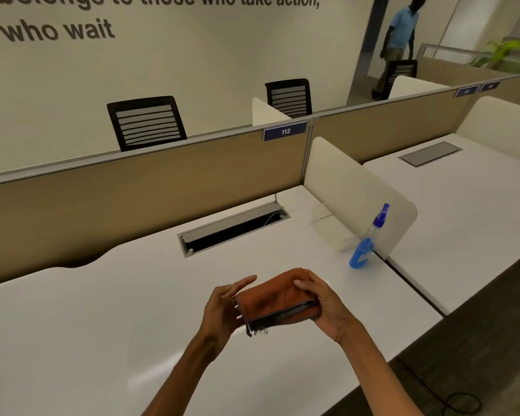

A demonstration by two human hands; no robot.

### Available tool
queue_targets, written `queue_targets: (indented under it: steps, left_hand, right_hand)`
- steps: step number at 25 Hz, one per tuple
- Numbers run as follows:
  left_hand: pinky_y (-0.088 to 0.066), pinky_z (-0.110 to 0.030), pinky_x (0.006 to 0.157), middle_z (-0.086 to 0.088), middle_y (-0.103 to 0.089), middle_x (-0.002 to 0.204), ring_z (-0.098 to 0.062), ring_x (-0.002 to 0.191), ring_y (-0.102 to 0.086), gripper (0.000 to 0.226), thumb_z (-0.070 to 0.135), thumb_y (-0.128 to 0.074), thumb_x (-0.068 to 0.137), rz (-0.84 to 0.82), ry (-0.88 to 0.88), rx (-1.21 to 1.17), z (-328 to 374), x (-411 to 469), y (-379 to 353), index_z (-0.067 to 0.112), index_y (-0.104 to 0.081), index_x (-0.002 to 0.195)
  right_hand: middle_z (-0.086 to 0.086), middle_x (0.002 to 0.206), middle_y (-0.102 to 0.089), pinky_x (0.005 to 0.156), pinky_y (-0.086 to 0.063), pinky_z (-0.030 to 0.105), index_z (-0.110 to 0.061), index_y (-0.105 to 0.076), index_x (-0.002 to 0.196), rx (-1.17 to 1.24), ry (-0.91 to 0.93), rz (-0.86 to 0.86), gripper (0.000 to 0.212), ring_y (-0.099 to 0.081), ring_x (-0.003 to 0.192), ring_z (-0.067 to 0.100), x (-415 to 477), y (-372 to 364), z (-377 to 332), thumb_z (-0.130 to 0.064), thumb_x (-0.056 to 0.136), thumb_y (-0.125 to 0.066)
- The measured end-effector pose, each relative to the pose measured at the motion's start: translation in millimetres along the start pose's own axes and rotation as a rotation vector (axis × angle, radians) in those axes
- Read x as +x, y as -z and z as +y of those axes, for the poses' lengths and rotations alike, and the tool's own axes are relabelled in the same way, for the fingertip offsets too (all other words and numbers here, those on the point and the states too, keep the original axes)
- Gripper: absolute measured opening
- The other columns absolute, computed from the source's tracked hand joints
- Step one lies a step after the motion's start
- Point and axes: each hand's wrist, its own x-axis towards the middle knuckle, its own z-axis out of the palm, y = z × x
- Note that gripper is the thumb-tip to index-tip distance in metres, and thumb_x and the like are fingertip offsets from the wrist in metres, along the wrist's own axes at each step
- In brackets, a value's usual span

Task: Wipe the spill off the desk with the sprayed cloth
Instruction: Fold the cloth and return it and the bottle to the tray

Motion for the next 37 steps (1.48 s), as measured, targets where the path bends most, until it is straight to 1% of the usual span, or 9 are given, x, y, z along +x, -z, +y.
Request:
queue_targets:
  steps: [3,5,7,13,17,20,27,32,37]
  left_hand:
    - [-0.057,-0.046,0.097,0.004,-0.065,0.132,-0.025,0.119,-0.065,0.058,0.075,-0.038,0.090,0.004,0.093,0.145,-10,25,-27,0.041,-0.065,0.128]
    - [-0.060,-0.036,0.089,0.006,-0.067,0.130,-0.020,0.115,-0.067,0.052,0.068,-0.067,0.080,-0.042,0.093,0.272,-11,43,-43,0.040,-0.068,0.123]
    - [-0.060,-0.028,0.082,0.002,-0.074,0.120,-0.019,0.108,-0.072,0.050,0.058,-0.079,0.074,-0.077,0.073,0.322,-10,66,-58,0.033,-0.073,0.117]
    - [-0.060,-0.029,0.070,-0.007,-0.078,0.104,-0.025,0.090,-0.077,0.037,0.044,-0.082,0.074,0.113,0.004,0.193,-2,132,-94,0.026,-0.076,0.106]
    - [-0.062,-0.034,0.074,-0.009,-0.078,0.109,-0.031,0.098,-0.075,0.056,0.033,-0.092,0.067,0.133,0.058,0.050,-11,161,-103,0.019,-0.072,0.117]
    - [-0.062,-0.037,0.076,-0.016,-0.076,0.112,-0.036,0.100,-0.074,0.063,0.020,-0.092,0.066,0.152,0.136,-0.050,-23,176,-105,0.006,-0.067,0.122]
    - [-0.062,-0.046,0.082,-0.006,-0.075,0.118,-0.031,0.104,-0.073,0.062,0.028,-0.086,0.068,0.220,0.117,-0.118,-43,187,-115,0.021,-0.064,0.126]
    - [-0.063,-0.043,0.073,-0.010,-0.076,0.114,-0.031,0.094,-0.076,0.052,0.021,-0.078,0.082,0.254,0.133,-0.046,-45,194,-113,0.012,-0.059,0.131]
    - [-0.062,-0.041,0.067,-0.009,-0.076,0.112,-0.030,0.090,-0.077,0.047,0.020,-0.076,0.085,0.283,0.155,-0.068,-49,199,-108,0.016,-0.060,0.129]
  right_hand:
    - [0.016,0.122,-0.068,0.081,-0.056,0.038,-0.016,-0.065,0.122,-0.086,-0.025,0.051,0.043,-0.066,0.106,0.027,5,28,-9,-0.032,0.083,-0.074]
    - [0.015,0.122,-0.069,0.077,-0.057,0.035,-0.019,-0.066,0.121,-0.110,-0.039,0.068,0.044,-0.067,0.104,0.025,12,46,-20,-0.034,0.081,-0.076]
    - [0.014,0.122,-0.070,0.076,-0.058,0.035,-0.022,-0.067,0.121,-0.082,-0.044,0.077,0.044,-0.069,0.103,0.025,24,65,-36,-0.033,0.080,-0.078]
    - [0.016,0.119,-0.072,0.080,-0.060,0.036,-0.023,-0.063,0.127,0.154,-0.037,0.114,0.060,-0.071,0.103,0.027,67,117,-68,-0.020,0.072,-0.086]
    - [0.020,0.124,-0.069,0.085,-0.060,0.038,-0.013,-0.060,0.131,0.225,-0.017,0.168,0.056,-0.070,0.108,0.031,92,137,-68,-0.014,0.079,-0.079]
    - [0.026,0.127,-0.064,0.092,-0.058,0.038,-0.001,-0.058,0.132,0.285,-0.047,0.206,0.056,-0.068,0.106,0.029,104,145,-62,-0.014,0.080,-0.077]
    - [0.026,0.123,-0.067,0.108,-0.047,0.045,0.000,-0.065,0.120,0.349,-0.171,0.237,0.042,-0.062,0.121,0.036,113,150,-36,-0.016,0.083,-0.074]
    - [0.026,0.125,-0.066,0.099,-0.053,0.044,0.001,-0.063,0.125,0.341,-0.179,0.301,0.047,-0.064,0.118,0.036,122,150,-28,-0.017,0.083,-0.074]
    - [0.019,0.124,-0.068,0.094,-0.056,0.052,-0.015,-0.064,0.126,0.318,-0.246,0.288,0.048,-0.065,0.116,0.037,126,147,-22,-0.024,0.081,-0.079]
